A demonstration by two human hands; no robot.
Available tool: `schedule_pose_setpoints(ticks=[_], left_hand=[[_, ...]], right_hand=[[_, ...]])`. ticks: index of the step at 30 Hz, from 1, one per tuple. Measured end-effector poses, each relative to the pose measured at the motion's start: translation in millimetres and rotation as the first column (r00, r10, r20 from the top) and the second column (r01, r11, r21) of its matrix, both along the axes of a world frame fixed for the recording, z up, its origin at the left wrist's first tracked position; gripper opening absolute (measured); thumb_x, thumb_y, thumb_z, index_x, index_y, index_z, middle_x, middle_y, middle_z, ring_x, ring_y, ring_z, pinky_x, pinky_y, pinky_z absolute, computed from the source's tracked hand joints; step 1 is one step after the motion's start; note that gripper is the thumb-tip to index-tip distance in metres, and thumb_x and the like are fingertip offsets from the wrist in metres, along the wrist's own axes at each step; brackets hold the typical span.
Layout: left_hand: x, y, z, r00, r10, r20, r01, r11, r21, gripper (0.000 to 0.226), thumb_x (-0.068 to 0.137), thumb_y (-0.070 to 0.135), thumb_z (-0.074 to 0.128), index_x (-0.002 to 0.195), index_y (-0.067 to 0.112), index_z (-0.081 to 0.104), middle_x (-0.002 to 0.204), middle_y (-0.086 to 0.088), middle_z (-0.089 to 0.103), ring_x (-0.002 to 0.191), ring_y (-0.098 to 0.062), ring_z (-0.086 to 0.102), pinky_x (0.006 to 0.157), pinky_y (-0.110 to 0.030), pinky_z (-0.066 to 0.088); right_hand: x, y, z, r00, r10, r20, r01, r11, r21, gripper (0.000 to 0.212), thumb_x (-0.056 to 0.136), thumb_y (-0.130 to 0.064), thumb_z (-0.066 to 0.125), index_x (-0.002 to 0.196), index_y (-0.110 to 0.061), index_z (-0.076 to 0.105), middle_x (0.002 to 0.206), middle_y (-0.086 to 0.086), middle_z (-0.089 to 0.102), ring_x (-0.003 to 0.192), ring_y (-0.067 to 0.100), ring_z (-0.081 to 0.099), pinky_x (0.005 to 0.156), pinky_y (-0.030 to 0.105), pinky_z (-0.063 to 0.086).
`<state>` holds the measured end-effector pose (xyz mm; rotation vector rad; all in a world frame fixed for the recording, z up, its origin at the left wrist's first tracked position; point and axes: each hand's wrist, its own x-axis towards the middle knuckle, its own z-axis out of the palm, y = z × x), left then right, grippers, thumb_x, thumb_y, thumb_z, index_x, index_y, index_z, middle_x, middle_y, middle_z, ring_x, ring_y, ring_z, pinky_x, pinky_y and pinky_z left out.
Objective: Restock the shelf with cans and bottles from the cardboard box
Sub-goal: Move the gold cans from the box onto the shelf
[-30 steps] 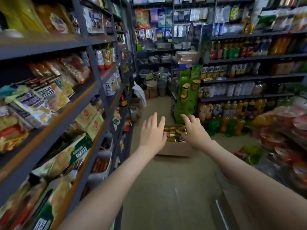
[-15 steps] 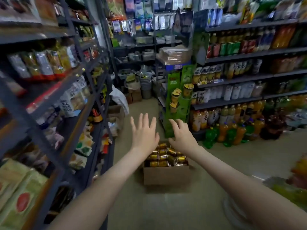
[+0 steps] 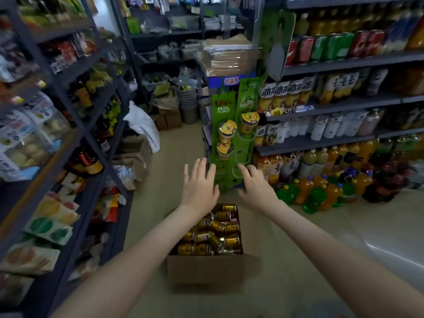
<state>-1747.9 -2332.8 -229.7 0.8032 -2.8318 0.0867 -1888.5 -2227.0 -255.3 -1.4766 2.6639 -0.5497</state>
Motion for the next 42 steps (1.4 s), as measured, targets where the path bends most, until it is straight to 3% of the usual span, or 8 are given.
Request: schedule_pose_setpoints(ticks=[3, 9, 14, 25, 29, 34, 39, 42], left_hand=[[-36.3, -17.6, -8.4, 0.999, 0.034, -0.003, -0.034, 0.997, 0.068, 0.06, 0.099, 0.036, 0.04, 0.151, 0.015, 0.02, 0.159, -0.013, 0.014, 0.148, -0.026, 0.007, 0.12, -0.046, 0.002], [-63.3, -67.8, -30.1, 0.976, 0.203, 0.08, -0.212, 0.969, 0.126, 0.062, 0.099, 0.036, 0.037, 0.153, 0.016, 0.013, 0.159, -0.016, 0.006, 0.147, -0.029, 0.004, 0.12, -0.046, 0.003], [-81.8, -119.4, -49.0, 0.952, 0.274, 0.137, -0.292, 0.947, 0.136, 0.064, 0.099, 0.035, 0.04, 0.152, 0.015, 0.012, 0.159, -0.016, 0.006, 0.147, -0.03, 0.005, 0.12, -0.046, 0.004], [-118.6, -178.2, -66.8, 0.828, 0.513, 0.228, -0.556, 0.807, 0.202, 0.067, 0.098, 0.035, 0.042, 0.152, 0.015, 0.008, 0.156, -0.015, 0.014, 0.144, -0.028, 0.016, 0.119, -0.044, 0.011], [-135.6, -189.1, -100.3, 0.71, 0.648, 0.276, -0.703, 0.674, 0.227, 0.068, 0.098, 0.037, 0.04, 0.152, 0.015, 0.005, 0.156, -0.014, 0.014, 0.144, -0.03, 0.018, 0.118, -0.045, 0.015], [-193.9, -148.6, -182.0, 0.412, 0.797, 0.441, -0.904, 0.295, 0.31, 0.069, 0.096, 0.04, 0.04, 0.152, 0.018, 0.005, 0.155, -0.012, 0.017, 0.142, -0.028, 0.021, 0.116, -0.043, 0.019], [-245.1, -76.5, -241.2, 0.267, 0.779, 0.568, -0.918, 0.025, 0.397, 0.074, 0.095, 0.037, 0.044, 0.152, 0.019, 0.001, 0.155, -0.011, 0.016, 0.14, -0.028, 0.024, 0.114, -0.042, 0.023], [-254.7, -50.2, -272.4, 0.209, 0.781, 0.588, -0.907, -0.07, 0.416, 0.074, 0.095, 0.032, 0.045, 0.153, 0.018, 0.001, 0.154, -0.013, 0.018, 0.139, -0.03, 0.027, 0.114, -0.042, 0.024]], right_hand=[[-45.1, -29.2, -3.9, 0.993, 0.118, -0.007, -0.117, 0.992, 0.05, 0.073, 0.091, -0.023, 0.056, 0.152, -0.019, 0.016, 0.146, 0.007, 0.033, 0.132, 0.024, 0.034, 0.097, 0.034, 0.046], [-92.7, -108.3, -19.0, 0.95, 0.309, -0.037, -0.298, 0.938, 0.179, 0.073, 0.09, -0.023, 0.056, 0.151, -0.016, 0.016, 0.147, 0.01, 0.03, 0.133, 0.028, 0.03, 0.101, 0.039, 0.044], [-112.6, -170.3, -30.4, 0.927, 0.375, -0.033, -0.359, 0.907, 0.222, 0.073, 0.091, -0.024, 0.054, 0.152, -0.017, 0.015, 0.148, 0.01, 0.029, 0.135, 0.028, 0.028, 0.103, 0.041, 0.041], [-177.4, -289.4, -57.6, 0.746, 0.666, 0.008, -0.637, 0.71, 0.3, 0.069, 0.092, -0.024, 0.054, 0.15, -0.019, 0.016, 0.144, 0.013, 0.032, 0.13, 0.031, 0.032, 0.099, 0.043, 0.043], [-208.7, -307.3, -104.1, 0.622, 0.774, 0.117, -0.748, 0.545, 0.378, 0.067, 0.093, -0.024, 0.052, 0.15, -0.026, 0.015, 0.144, 0.01, 0.032, 0.13, 0.028, 0.032, 0.097, 0.04, 0.044], [-276.3, -321.7, -168.4, 0.457, 0.849, 0.265, -0.821, 0.288, 0.493, 0.069, 0.094, -0.026, 0.048, 0.152, -0.03, 0.01, 0.143, 0.006, 0.033, 0.13, 0.026, 0.032, 0.101, 0.041, 0.041], [-322.8, -308.2, -224.4, 0.413, 0.823, 0.39, -0.785, 0.105, 0.61, 0.073, 0.095, -0.025, 0.052, 0.152, -0.032, 0.006, 0.151, 0.008, 0.027, 0.136, 0.03, 0.028, 0.106, 0.042, 0.037], [-330.3, -299.6, -260.8, 0.397, 0.814, 0.424, -0.767, 0.04, 0.641, 0.077, 0.094, -0.02, 0.054, 0.152, -0.032, 0.006, 0.152, 0.007, 0.026, 0.137, 0.027, 0.028, 0.106, 0.041, 0.036]])
